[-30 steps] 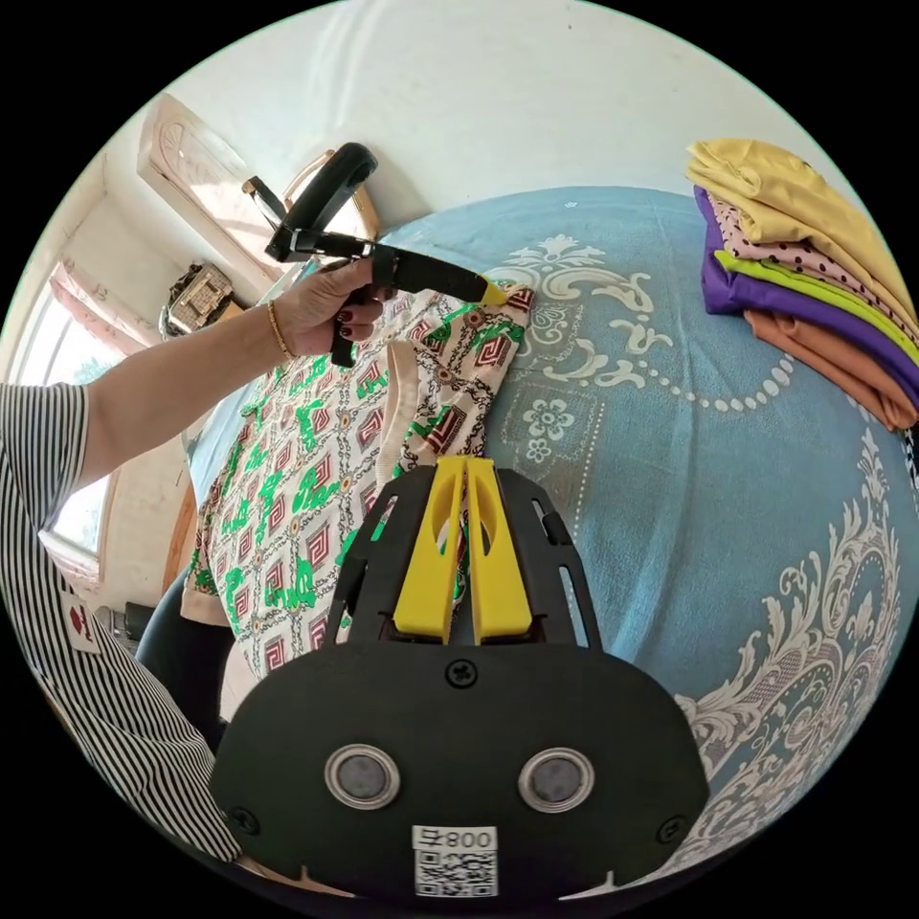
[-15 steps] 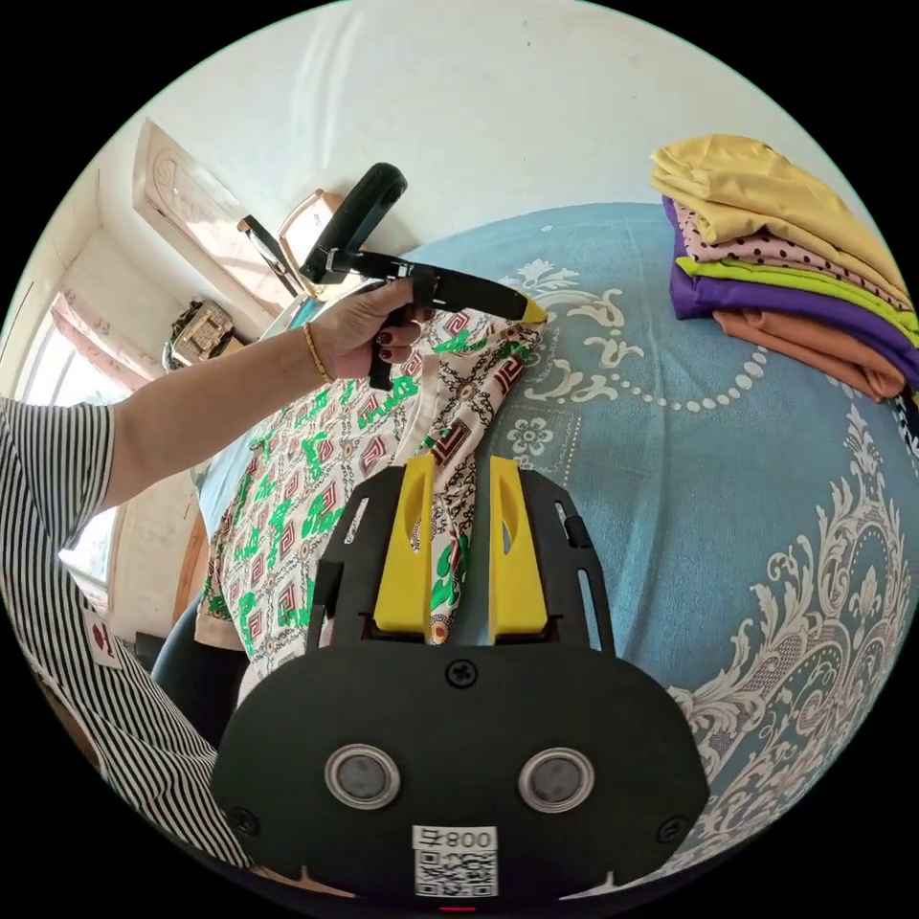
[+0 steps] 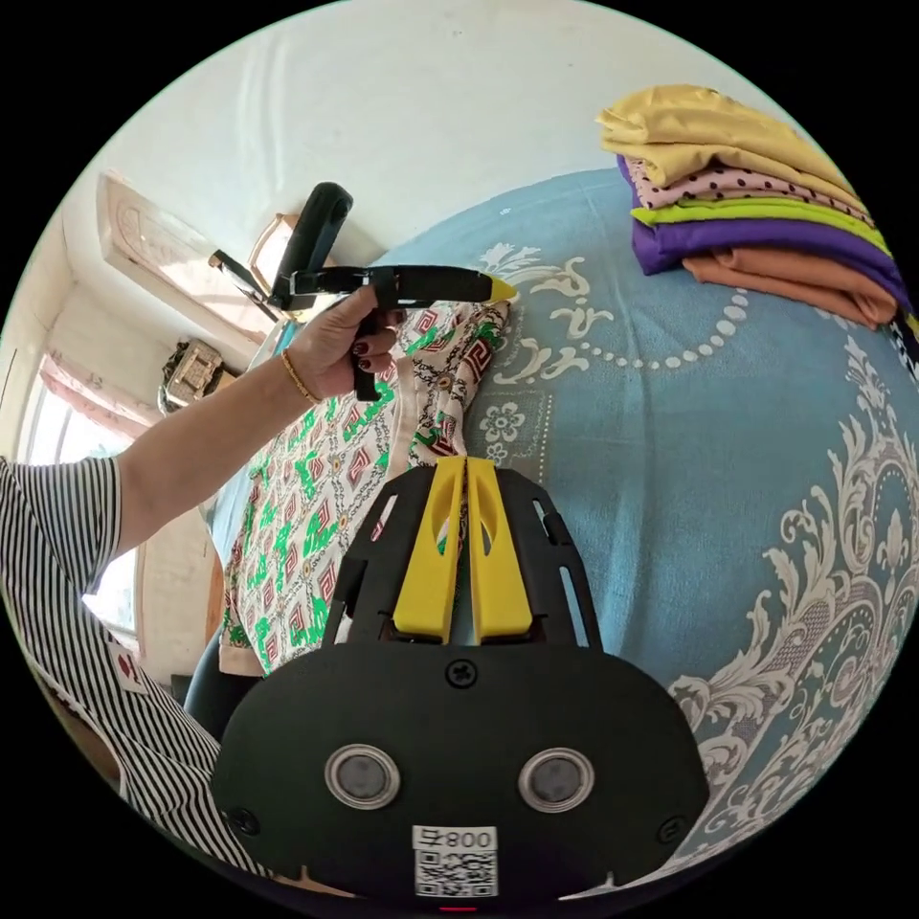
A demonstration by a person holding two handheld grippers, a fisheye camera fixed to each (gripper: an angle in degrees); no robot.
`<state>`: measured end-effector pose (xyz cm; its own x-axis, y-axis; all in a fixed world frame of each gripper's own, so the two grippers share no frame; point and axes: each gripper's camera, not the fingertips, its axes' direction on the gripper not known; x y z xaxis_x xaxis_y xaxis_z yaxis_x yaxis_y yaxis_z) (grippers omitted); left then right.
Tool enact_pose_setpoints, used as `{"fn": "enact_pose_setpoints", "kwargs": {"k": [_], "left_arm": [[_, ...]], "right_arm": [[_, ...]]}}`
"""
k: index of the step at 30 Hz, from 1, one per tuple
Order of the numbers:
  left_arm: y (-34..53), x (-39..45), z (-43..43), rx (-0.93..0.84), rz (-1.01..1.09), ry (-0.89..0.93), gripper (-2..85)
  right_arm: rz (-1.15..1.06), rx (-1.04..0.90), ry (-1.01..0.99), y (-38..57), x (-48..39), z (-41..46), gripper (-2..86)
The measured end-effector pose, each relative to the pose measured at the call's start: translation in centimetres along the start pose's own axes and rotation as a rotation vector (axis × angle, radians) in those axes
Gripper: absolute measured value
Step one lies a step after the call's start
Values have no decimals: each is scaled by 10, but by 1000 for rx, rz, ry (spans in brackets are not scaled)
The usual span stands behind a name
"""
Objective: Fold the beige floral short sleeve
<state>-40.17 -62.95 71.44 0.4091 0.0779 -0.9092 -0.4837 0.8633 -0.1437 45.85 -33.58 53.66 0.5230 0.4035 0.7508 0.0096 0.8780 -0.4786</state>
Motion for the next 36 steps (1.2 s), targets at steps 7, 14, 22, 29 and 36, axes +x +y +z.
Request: {"fn": "enact_pose_setpoints", "kwargs": {"k": [7,14,22,29,36], "left_arm": [[22,19,-25,76,28,-65,5],[64,32,-57,190,-7,-128,10],[67,31,-63,292,-37,41,46],[80,39,-64,200,-6,51,20],[86,55,-15,-83,39,-139,4]], "right_arm": [[1,32,-58,1,11,-11,1],[27,87,-120,5,26,-21,1],[-112,-90,-74,-4,6,16,1],[-50,-57,-102,-3,22,18,0],[-67,-34,-121,-4,24,22,0]]}}
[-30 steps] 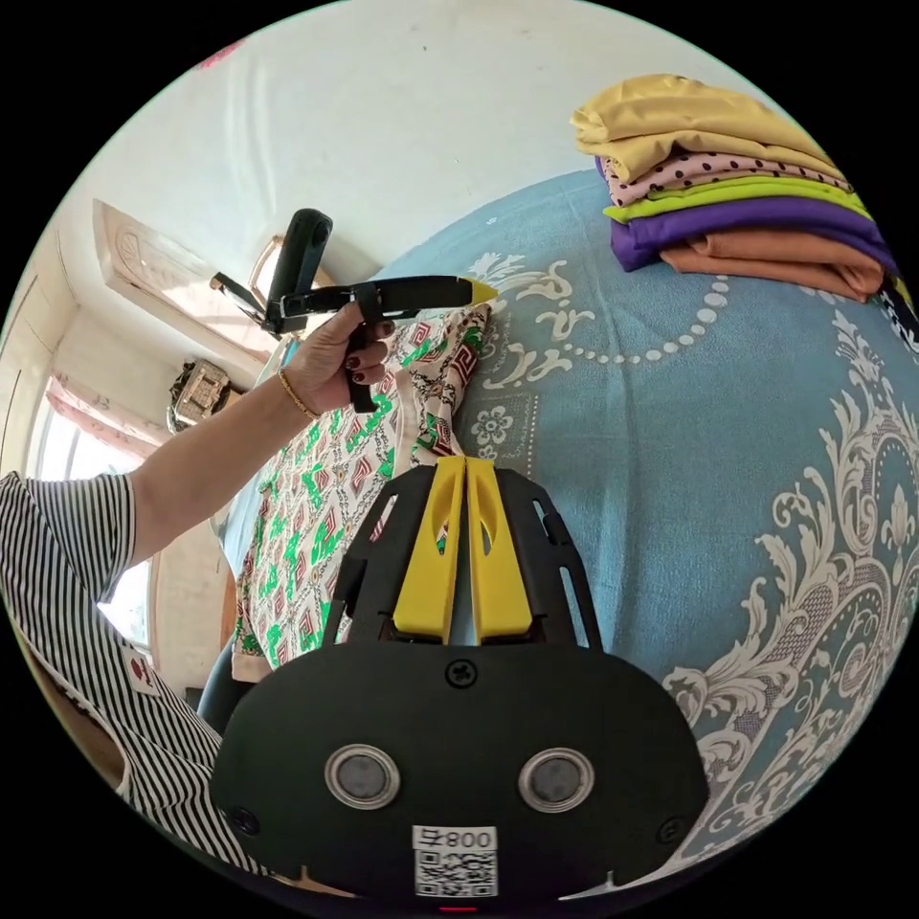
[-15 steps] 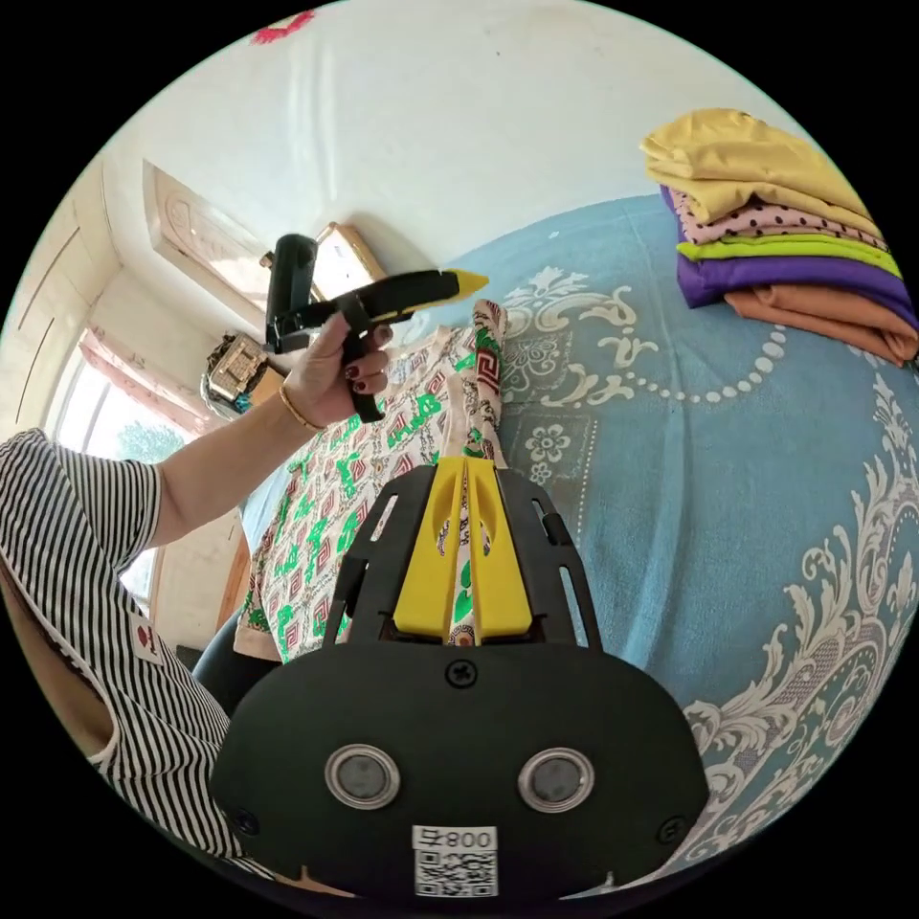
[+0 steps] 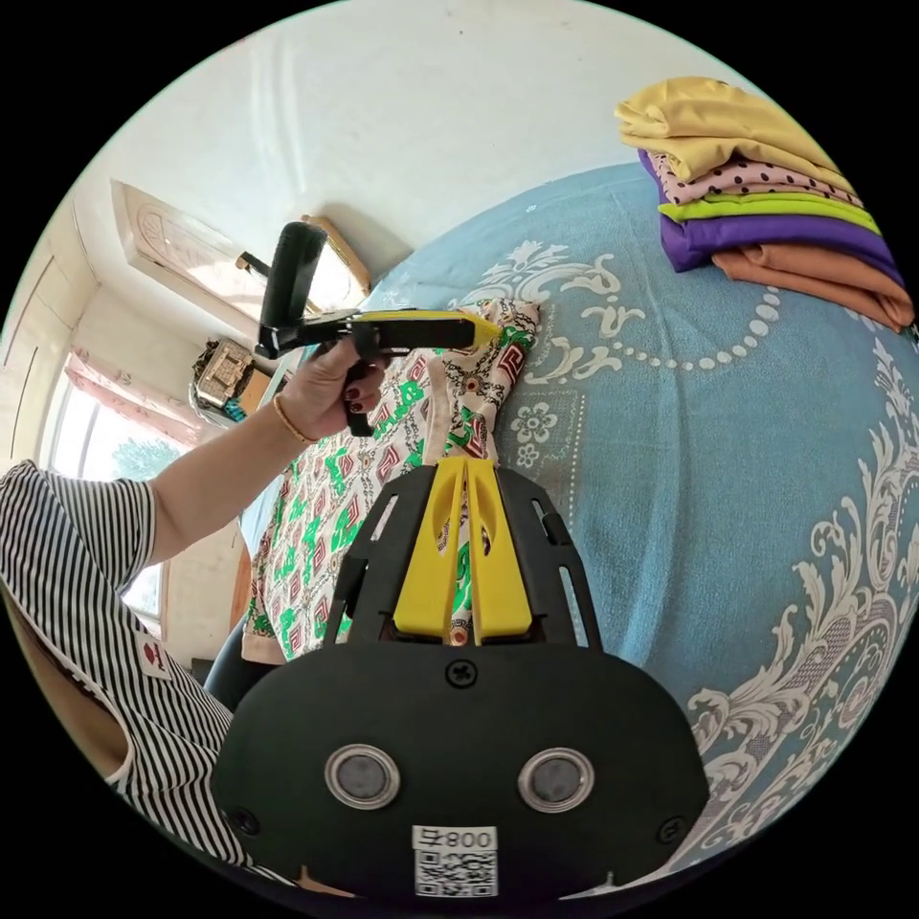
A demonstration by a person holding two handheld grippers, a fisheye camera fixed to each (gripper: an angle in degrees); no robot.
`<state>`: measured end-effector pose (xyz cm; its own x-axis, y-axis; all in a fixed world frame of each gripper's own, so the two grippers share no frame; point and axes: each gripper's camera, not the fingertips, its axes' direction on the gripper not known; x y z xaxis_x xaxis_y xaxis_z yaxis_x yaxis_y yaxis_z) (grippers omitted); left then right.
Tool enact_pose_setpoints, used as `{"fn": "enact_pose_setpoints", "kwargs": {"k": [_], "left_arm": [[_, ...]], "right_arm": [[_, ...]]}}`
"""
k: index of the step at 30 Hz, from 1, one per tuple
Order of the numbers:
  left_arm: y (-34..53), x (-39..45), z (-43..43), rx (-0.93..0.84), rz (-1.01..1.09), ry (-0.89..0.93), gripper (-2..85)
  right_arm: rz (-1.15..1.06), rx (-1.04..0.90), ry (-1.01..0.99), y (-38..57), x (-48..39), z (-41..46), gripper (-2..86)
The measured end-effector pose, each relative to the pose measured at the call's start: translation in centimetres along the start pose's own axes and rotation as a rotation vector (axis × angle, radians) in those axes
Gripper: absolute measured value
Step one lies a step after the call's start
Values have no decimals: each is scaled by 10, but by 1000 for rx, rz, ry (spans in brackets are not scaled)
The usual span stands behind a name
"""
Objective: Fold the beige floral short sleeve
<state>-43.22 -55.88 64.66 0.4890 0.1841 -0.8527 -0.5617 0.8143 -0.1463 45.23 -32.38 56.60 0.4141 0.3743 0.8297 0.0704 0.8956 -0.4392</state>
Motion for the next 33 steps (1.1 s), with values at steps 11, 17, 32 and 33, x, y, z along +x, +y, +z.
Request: {"fn": "enact_pose_setpoints", "kwargs": {"k": [11,17,32,33], "left_arm": [[25,5,-18,62,9,-17,2],[48,3,-27,34,26,-19,2],[164,-26,-129,176,-147,-24,2],[174,-26,-134,188,-149,7,2]], "right_arm": [[-41,-116,-3,-5,3,40,1],[-90,-39,-57,-6,1,39,1],[17,-88,-98,-4,32,114,2],[16,-77,-75,-4,31,118,2]]}}
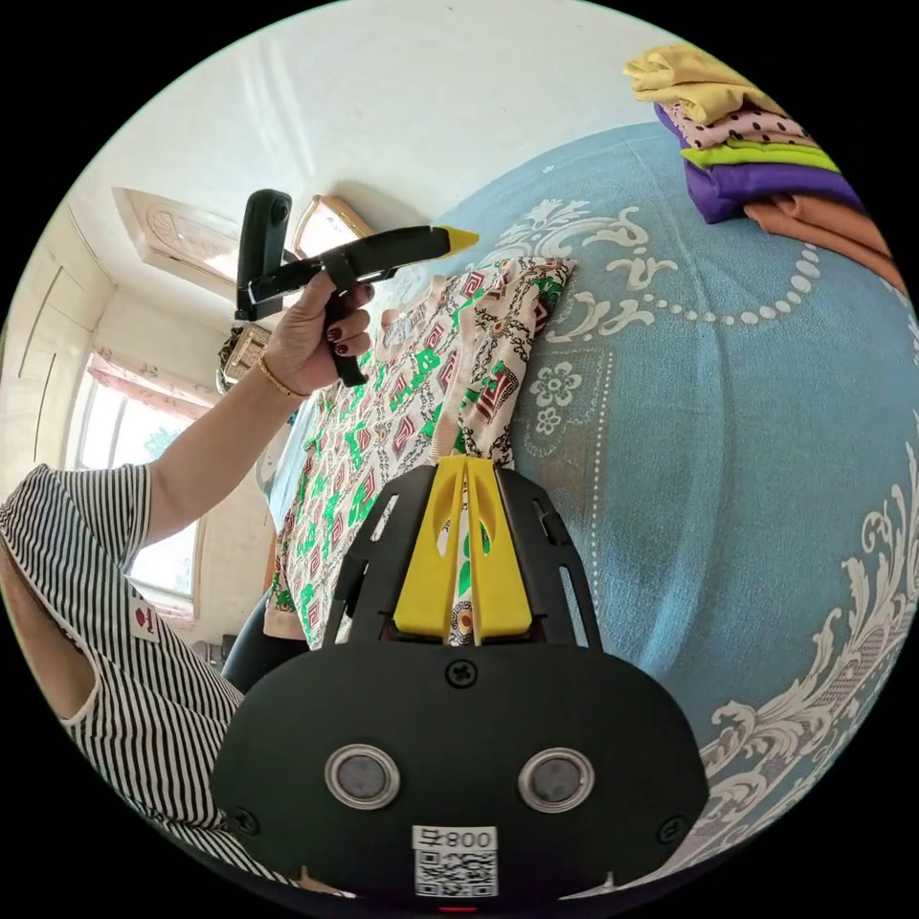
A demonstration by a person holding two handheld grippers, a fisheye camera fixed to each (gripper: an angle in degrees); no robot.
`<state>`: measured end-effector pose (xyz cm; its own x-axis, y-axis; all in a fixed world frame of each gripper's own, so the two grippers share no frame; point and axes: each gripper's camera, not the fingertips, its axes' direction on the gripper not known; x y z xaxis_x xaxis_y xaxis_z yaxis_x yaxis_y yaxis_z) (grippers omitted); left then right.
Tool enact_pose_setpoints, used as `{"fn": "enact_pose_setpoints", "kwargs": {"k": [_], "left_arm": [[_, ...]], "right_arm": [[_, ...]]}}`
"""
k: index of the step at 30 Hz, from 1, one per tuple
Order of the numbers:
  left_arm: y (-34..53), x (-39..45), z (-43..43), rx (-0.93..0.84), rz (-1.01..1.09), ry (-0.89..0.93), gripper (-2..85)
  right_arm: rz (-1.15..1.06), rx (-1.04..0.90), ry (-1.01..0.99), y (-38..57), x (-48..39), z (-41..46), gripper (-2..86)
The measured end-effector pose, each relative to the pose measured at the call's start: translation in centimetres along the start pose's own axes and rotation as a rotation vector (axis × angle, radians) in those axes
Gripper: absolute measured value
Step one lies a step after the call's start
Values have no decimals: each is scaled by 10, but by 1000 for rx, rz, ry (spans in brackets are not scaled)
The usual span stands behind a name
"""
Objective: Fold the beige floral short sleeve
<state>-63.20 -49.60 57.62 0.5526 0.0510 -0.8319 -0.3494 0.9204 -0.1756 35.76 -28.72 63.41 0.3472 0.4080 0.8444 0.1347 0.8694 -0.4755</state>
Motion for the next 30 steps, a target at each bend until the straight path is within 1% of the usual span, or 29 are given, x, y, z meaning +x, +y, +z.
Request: {"fn": "enact_pose_setpoints", "kwargs": {"k": [1,4,7,9,11,12,14,16,20,24,30], "left_arm": [[19,-1,-11,8,-2,48,2],[77,-2,-37,-9,-53,2,2],[144,-16,-69,24,-185,57,3],[187,-27,-94,61,-280,33,4],[247,-43,-136,104,-425,-79,7],[262,-47,-148,117,-467,-117,8],[323,-68,-192,172,-660,-256,15],[367,-87,-221,236,-799,-279,24],[442,-132,-258,371,-1009,-190,70],[478,-160,-274,423,-1092,-159,86],[524,-181,-290,515,-1137,-97,58]], "right_arm": [[1,8,18,1,-1,4,3],[36,70,15,8,0,10,8],[84,122,-35,18,1,19,21],[100,114,1,21,-5,27,37],[87,108,31,22,-20,35,47],[65,103,49,21,-33,44,49],[3,57,51,13,-57,64,51],[-98,-36,8,-7,-91,105,54],[-247,-153,-64,-51,-149,180,63],[-408,-285,-90,-105,-219,278,68],[-541,-452,1,-162,-294,415,78]]}}
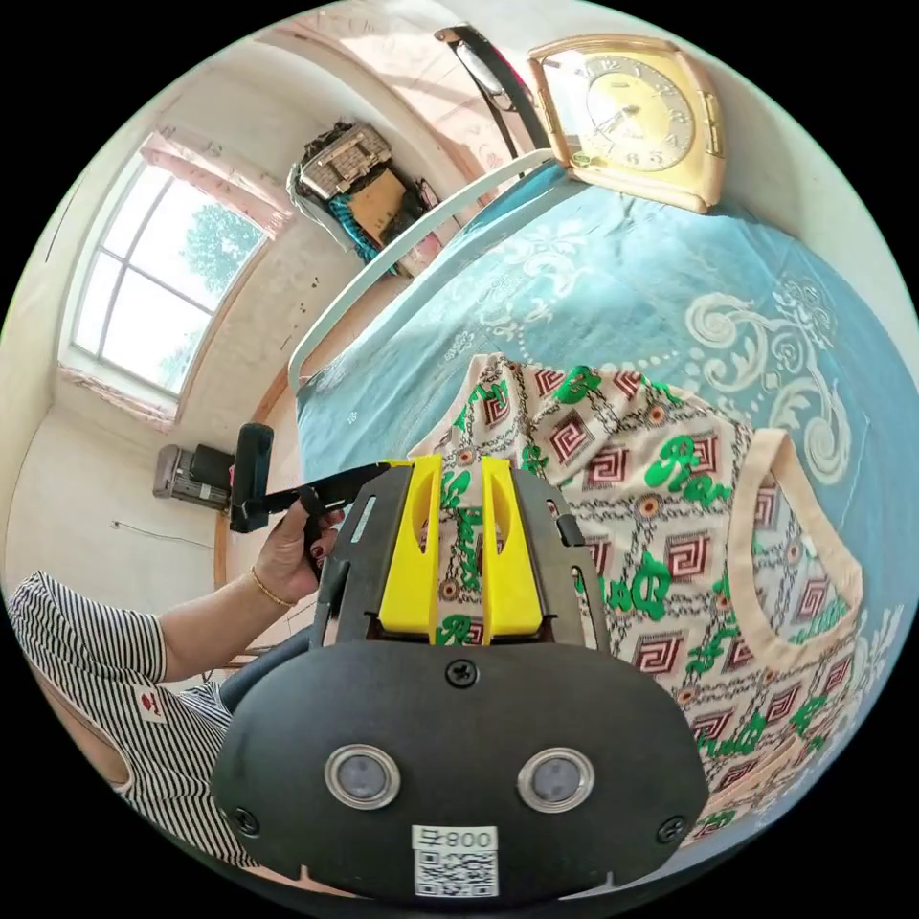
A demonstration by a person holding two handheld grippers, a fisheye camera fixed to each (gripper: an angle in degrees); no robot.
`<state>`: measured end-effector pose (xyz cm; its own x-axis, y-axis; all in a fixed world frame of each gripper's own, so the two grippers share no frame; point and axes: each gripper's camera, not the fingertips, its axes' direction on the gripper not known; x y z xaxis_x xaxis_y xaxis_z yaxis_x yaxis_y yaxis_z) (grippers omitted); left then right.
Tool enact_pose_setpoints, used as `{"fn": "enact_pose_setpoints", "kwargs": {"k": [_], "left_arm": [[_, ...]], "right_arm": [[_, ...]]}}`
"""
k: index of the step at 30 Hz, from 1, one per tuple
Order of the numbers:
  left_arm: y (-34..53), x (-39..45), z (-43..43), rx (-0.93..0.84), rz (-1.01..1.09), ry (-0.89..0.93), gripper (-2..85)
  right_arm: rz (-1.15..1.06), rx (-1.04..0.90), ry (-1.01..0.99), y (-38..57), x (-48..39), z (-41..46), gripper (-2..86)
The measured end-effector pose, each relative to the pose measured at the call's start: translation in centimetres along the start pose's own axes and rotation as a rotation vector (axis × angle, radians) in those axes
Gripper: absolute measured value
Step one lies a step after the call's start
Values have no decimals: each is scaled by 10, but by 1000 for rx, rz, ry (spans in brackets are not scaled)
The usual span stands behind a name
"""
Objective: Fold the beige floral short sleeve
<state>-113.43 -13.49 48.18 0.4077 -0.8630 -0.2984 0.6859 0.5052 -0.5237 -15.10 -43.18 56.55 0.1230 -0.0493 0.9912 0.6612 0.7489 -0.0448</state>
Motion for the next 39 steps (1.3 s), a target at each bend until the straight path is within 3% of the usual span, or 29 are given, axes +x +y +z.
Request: {"fn": "enact_pose_setpoints", "kwargs": {"k": [14,20,32,39], "left_arm": [[2,-36,-37,-10,117,0,25],[11,-35,-46,-16,162,-34,23],[46,5,-66,61,372,-136,20],[76,50,-65,97,571,-219,21]], "right_arm": [[-108,-163,255,-138,-14,137,83],[-108,-183,342,-159,0,169,21],[-27,-86,17,-171,77,139,4],[15,48,-369,-149,146,81,4]]}}
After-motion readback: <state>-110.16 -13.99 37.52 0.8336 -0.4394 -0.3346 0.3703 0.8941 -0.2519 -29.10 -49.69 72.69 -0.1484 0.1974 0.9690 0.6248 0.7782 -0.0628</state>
